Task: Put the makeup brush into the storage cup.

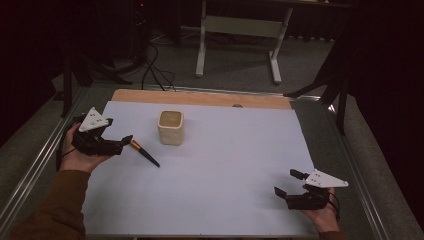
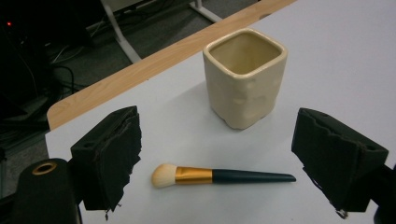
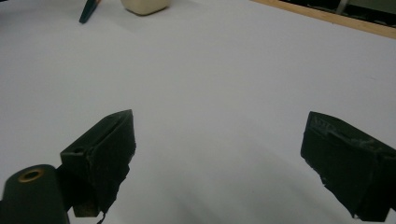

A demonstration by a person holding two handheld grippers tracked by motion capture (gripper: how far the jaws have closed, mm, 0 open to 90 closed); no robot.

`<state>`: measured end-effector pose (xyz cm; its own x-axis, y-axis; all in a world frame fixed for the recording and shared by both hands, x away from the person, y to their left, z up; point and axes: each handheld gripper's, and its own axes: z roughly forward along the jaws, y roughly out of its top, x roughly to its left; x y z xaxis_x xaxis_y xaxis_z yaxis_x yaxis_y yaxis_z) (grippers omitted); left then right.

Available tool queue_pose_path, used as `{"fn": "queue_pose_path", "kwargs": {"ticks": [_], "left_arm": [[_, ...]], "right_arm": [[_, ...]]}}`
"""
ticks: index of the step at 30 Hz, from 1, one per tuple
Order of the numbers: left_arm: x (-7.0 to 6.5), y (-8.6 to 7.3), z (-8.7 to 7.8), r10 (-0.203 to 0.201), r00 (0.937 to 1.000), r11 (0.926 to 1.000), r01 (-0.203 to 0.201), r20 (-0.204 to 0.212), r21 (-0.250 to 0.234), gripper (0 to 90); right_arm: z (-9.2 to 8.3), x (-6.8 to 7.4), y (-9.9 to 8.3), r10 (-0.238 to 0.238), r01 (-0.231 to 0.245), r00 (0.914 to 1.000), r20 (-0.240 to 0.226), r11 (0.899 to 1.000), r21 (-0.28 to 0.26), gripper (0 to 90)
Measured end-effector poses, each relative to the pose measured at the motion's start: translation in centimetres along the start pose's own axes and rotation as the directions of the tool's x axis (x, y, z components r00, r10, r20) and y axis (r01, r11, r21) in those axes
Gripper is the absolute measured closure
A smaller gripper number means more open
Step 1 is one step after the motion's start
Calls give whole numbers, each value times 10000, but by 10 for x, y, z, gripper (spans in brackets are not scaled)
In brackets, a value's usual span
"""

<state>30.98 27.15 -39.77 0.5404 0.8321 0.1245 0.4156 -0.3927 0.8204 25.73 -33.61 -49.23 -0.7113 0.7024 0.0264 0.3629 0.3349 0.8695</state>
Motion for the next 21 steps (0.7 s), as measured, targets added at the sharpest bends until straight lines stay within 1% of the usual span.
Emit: {"fn": "queue_pose_path", "kwargs": {"ticks": [8,15,21], "left_arm": [[4,3,2,50,10000,9998,-50,23,167,159],[6,9,6,259,9996,9989,-261,56,378,159],[7,14,9,319,9995,9983,-322,74,486,159]], "right_arm": [[0,0,0,3,-3,10000,-20,10000,-6,97],[0,0,0,12,-12,10000,-33,10000,6,97],[0,0,0,57,-58,10000,-54,10000,-17,97]]}}
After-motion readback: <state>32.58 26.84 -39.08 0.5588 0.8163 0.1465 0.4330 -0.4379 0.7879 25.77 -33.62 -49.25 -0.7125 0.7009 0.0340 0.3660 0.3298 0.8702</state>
